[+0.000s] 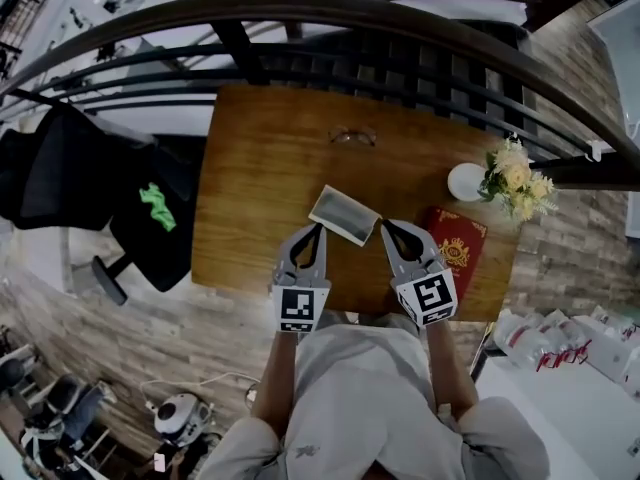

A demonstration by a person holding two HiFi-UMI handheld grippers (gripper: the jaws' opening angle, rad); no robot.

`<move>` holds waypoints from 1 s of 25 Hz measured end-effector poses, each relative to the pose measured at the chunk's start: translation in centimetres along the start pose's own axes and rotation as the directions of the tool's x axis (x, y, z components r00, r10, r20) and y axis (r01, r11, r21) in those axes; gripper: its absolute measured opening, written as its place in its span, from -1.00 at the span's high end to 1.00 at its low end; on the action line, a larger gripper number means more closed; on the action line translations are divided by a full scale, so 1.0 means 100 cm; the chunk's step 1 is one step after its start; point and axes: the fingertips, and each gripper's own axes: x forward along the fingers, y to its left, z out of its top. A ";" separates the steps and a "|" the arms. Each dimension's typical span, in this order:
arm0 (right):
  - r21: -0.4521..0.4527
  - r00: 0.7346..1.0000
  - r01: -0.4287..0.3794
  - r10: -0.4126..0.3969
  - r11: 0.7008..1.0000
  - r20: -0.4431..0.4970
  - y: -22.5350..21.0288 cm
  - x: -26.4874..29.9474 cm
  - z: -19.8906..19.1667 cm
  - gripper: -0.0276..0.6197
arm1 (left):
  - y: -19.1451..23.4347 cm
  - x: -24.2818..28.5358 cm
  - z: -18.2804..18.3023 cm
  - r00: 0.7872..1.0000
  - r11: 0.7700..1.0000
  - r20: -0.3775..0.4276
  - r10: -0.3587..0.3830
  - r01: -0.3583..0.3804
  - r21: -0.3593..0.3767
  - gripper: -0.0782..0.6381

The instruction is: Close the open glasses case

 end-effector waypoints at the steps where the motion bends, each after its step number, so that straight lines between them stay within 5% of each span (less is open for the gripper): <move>1: 0.002 1.000 -0.007 0.007 1.000 -0.006 -0.001 0.003 -0.003 0.91 | -0.001 0.002 -0.003 1.000 1.000 -0.007 0.003 -0.003 -0.003 0.73; 25: 0.017 0.986 -0.081 0.083 0.997 -0.146 -0.015 0.057 -0.085 0.91 | -0.016 0.060 -0.087 0.989 0.999 -0.145 -0.019 0.012 -0.050 0.73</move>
